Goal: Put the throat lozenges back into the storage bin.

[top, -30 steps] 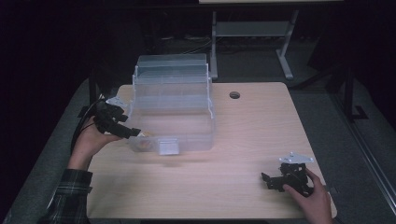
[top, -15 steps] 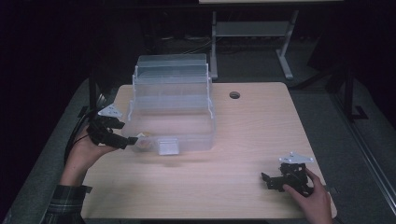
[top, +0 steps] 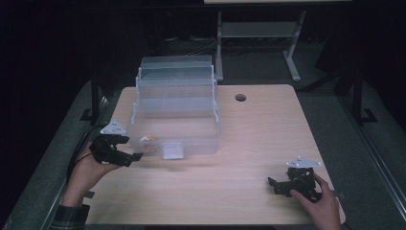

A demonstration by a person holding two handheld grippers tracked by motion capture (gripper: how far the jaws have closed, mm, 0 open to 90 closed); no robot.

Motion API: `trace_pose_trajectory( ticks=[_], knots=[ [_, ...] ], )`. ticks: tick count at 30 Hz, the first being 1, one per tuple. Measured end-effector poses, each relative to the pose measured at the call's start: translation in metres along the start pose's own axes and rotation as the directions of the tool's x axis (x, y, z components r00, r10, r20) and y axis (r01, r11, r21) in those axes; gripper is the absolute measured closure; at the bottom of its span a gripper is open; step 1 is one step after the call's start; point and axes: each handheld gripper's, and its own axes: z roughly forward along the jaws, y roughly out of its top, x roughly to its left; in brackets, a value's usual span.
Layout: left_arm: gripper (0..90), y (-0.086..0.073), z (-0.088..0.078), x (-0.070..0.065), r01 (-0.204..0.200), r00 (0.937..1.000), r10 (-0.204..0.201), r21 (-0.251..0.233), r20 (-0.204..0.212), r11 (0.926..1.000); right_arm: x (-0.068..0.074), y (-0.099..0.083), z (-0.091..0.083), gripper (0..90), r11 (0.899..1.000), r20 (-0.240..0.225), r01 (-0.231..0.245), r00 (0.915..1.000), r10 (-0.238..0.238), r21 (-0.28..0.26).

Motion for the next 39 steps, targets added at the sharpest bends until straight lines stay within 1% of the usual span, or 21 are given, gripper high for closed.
trace_pose_trajectory(
  ticks=[4,6,7,8,10,12,16,19,23,25,26,29,31,34,39],
  knots=[
    [17.9,-0.009,0.005,-0.005,0.003,0.9999,-0.003,0.0,0.011,1.0,0.0,0.0,0.0,0.0,1.0,0.0,0.0,1.0,0.0,0.0],
    [17.9,-0.014,0.007,-0.008,0.006,0.9999,-0.006,-0.008,0.012,1.0,0.0,0.0,0.0,0.0,1.0,0.0,0.0,1.0,0.0,0.0],
    [17.7,-0.016,0.009,-0.009,0.0,0.9999,0.001,-0.009,0.013,1.0,0.0,0.0,0.0,0.0,1.0,0.0,0.0,1.0,0.0,0.0],
    [17.6,-0.019,0.011,-0.011,0.003,0.9999,-0.003,-0.012,0.016,0.9999,0.0,0.0,0.0,0.0,1.0,0.0,0.0,1.0,0.0,0.0],
    [17.5,-0.024,0.014,-0.014,-0.006,0.9997,0.006,-0.006,0.022,1.0,0.0,0.0,0.0,0.0,1.0,0.0,0.0,1.0,0.0,0.0],
    [17.2,-0.028,0.017,-0.017,-0.006,0.9996,0.006,-0.006,0.027,1.0,0.0,0.0,0.0,0.0,1.0,0.0,0.0,1.0,0.0,0.0],
    [17.2,-0.035,0.022,-0.021,-0.002,0.9994,0.003,-0.008,0.034,1.0,0.0,0.0,0.0,0.0,1.0,0.0,0.0,1.0,0.0,0.0],
    [17.2,-0.04,0.026,-0.023,-0.018,0.9992,0.018,-0.008,0.036,0.9998,0.0,0.0,0.0,0.0,1.0,0.0,0.0,1.0,0.0,0.0],
    [16.6,-0.047,0.032,-0.026,-0.013,0.9991,0.013,-0.008,0.039,0.9999,0.0,0.0,0.0,0.0,1.0,0.0,0.0,1.0,0.0,0.0],
    [16.6,-0.05,0.035,-0.027,-0.019,0.9989,0.019,-0.002,0.042,0.9998,0.0,0.0,0.0,0.0,1.0,0.0,0.0,1.0,0.0,0.0],
    [16.6,-0.052,0.037,-0.028,-0.013,0.9989,0.013,0.0,0.044,0.9999,0.0,0.0,0.0,0.0,1.0,0.0,0.0,1.0,0.0,0.0],
    [16.6,-0.058,0.042,-0.031,-0.018,0.9989,0.018,0.005,0.043,0.9998,0.0,0.0,0.0,0.0,1.0,0.0,0.0,1.0,0.0,0.0],
    [16.5,-0.062,0.047,-0.034,-0.029,0.9991,0.029,0.013,0.032,0.9995,0.0,0.0,0.0,0.0,1.0,0.0,0.0,1.0,0.0,0.0],
    [15.6,-0.066,0.052,-0.036,-0.04,0.9987,0.039,0.027,0.032,0.9988,0.0,0.0,0.0,0.0,1.0,0.0,0.0,1.0,0.0,0.0],
    [15.0,-0.072,0.059,-0.038,-0.035,0.9985,0.034,0.024,0.041,0.9991,0.0,0.0,0.0,0.0,1.0,0.0,0.0,1.0,0.0,0.0]
  ],
)
